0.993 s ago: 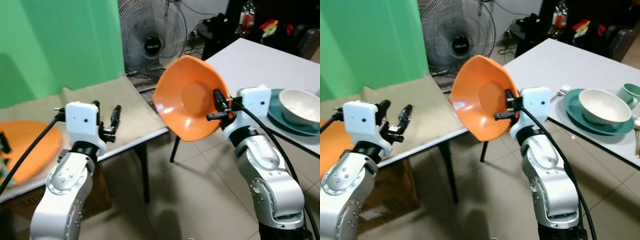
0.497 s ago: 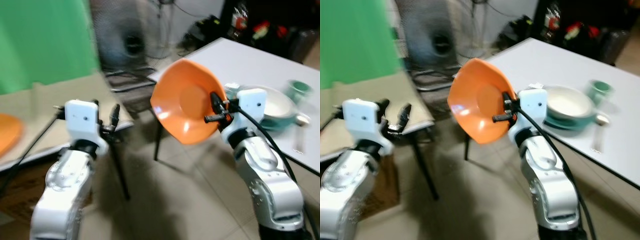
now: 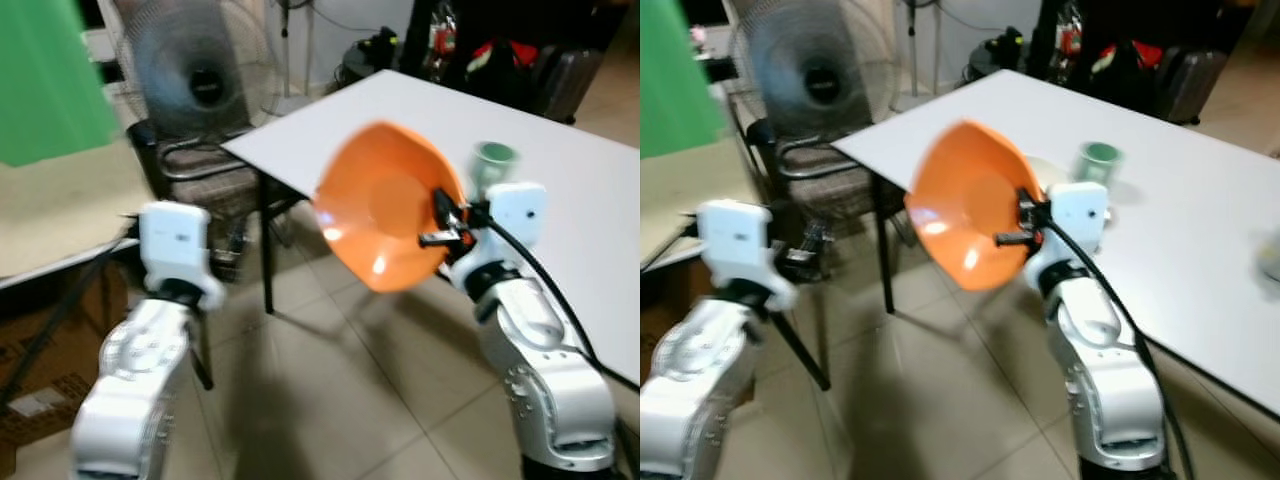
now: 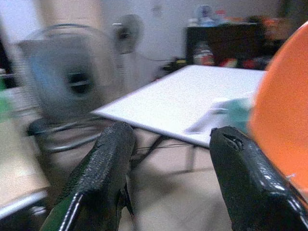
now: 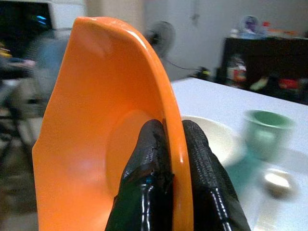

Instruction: Setting the table

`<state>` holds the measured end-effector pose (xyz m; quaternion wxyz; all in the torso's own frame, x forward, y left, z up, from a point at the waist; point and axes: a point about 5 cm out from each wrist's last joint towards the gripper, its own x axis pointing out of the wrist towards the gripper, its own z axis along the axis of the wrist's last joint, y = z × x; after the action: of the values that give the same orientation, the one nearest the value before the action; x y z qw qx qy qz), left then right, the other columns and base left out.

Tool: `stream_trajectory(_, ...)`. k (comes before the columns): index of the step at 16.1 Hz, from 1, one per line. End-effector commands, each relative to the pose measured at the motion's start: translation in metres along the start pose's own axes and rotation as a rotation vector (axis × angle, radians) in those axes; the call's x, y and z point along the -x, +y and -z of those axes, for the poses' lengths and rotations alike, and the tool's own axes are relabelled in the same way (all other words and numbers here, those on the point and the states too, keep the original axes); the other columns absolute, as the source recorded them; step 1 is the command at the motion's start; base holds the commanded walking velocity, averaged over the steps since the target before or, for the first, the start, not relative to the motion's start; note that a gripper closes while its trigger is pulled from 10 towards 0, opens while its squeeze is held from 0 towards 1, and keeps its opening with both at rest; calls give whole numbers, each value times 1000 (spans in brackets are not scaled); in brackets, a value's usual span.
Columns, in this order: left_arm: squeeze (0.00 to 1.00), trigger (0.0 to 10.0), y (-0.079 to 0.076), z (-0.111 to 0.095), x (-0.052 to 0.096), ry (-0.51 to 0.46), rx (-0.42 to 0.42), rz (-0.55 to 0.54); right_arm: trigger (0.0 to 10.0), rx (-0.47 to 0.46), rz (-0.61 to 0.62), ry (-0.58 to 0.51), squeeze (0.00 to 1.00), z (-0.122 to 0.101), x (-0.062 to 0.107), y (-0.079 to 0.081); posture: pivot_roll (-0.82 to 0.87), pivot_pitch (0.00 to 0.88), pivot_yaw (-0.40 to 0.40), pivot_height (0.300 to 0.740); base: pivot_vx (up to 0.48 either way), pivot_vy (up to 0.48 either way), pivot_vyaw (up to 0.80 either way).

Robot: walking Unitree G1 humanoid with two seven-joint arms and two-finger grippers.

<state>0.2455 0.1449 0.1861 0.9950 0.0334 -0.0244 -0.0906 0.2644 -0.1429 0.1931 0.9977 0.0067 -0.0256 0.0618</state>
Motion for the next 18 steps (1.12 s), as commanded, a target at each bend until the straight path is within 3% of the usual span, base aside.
stream_trajectory(1, 0, 10000, 5, -2, 0, -5, -16, -13, 10000, -14, -7, -54, 0, -12, 0, 3, -73, 1, 16, 740, 0, -480, 0)
stream_trajectory(7, 0, 10000, 5, -1, -1, 5, -29, 7, 10000, -27, 2, -47, 0, -11, 2, 4, -81, 9, 34, 740, 0, -480, 0)
stream_trajectory(11, 0, 10000, 3, 0, -1, 8, -30, 16, 10000, -103, -52, -3, 0, -6, 2, 8, -83, 10, 34, 740, 0, -480, 0)
stream_trajectory(18, 0, 10000, 3, 1, 0, 13, -32, 17, 10000, -146, -115, 33, 0, -4, 3, 14, -78, 13, 26, 740, 0, -480, 0)
